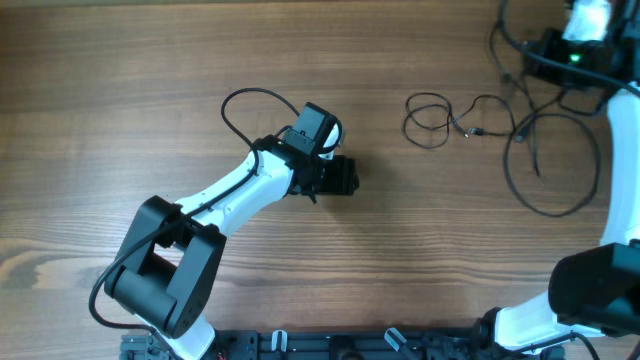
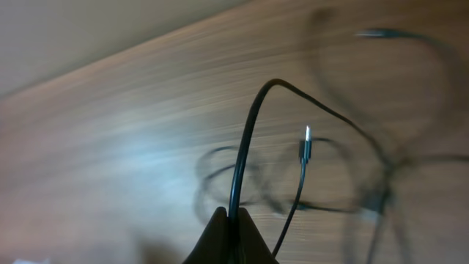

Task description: Untangle cables

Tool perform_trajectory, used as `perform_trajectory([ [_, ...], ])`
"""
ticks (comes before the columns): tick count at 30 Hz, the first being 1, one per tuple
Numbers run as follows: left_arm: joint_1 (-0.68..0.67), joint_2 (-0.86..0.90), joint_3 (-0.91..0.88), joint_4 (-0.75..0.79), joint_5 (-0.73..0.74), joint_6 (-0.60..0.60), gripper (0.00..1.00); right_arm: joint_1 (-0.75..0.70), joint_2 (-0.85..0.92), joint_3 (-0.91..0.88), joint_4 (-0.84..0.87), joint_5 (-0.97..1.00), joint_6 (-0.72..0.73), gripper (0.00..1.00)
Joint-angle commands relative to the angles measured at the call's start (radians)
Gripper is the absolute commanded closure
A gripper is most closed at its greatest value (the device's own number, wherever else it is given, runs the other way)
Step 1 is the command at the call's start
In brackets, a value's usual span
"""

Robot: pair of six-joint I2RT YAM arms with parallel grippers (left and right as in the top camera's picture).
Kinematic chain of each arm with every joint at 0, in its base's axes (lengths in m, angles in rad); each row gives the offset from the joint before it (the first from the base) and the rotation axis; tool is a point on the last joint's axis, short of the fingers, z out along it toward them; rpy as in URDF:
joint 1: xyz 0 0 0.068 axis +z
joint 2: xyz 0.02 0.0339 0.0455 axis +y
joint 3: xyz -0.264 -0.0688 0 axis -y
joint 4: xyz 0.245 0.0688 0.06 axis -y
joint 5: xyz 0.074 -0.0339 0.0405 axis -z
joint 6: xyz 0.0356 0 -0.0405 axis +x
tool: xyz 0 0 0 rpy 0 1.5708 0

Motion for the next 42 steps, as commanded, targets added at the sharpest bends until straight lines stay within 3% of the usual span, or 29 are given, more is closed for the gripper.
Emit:
perform_trajectory([
  [1, 0.002, 0.005, 0.005, -0.009, -0.013, 0.005, 0.36, -0.133, -0.016, 0.084, 0.004, 0.317, 0.150, 0.96],
  [5, 0.002, 0.005, 0.005, -0.009, -0.013, 0.005, 0.36, -0.204, -0.021, 0.075, 0.001, 0.308, 0.120, 0.95],
  [6, 0.002, 0.005, 0.005, -0.008, -0.013, 0.005, 0.36, -0.204, -0.019, 0.066, 0.000, 0.304, 0.117, 0.79],
  [7, 0.002, 0.005, 0.005, -0.009, -0.013, 0.005, 0.37, -0.201, -0.019, 0.055, -0.003, 0.267, 0.119, 0.20],
  [8, 0.002, 0.005, 0.005, -0.009, -0.013, 0.005, 0.37, -0.201, -0.019, 0.047, -0.004, 0.219, 0.120, 0.01],
  [15, 0.002, 0.005, 0.005, -0.009, -0.013, 0.005, 0.37, -0.197, -0.019, 0.045, -0.071, 0.061, 0.113, 0.00],
  [17, 0.002, 0.005, 0.005, -0.008, -0.013, 0.005, 0.37, -0.195, -0.011, 0.044, -0.093, -0.073, 0.039, 0.00],
  [19, 0.002, 0.005, 0.005, -0.008, -0.013, 0.005, 0.38, -0.166, -0.007, 0.016, -0.097, -0.084, 0.039, 0.01],
  [23, 0.050, 0.005, 0.005, -0.010, -0.013, 0.005, 0.43, -0.066, 0.023, -0.081, -0.072, -0.084, 0.014, 0.08],
  [26, 0.156, -0.001, 0.005, -0.048, -0.013, 0.005, 0.36, 0.040, 0.081, -0.166, -0.021, -0.084, 0.016, 0.12],
  [32, 0.369, -0.001, 0.005, -0.174, -0.013, 0.005, 0.33, 0.202, 0.229, -0.256, 0.101, -0.063, 0.018, 0.25],
  [35, 0.381, -0.001, 0.005, -0.181, -0.013, 0.005, 0.33, 0.236, 0.319, -0.256, 0.113, 0.003, 0.042, 0.35],
  [42, 0.381, -0.001, 0.005, -0.181, -0.013, 0.005, 0.33, 0.242, 0.379, -0.256, 0.120, -0.029, 0.100, 0.49],
])
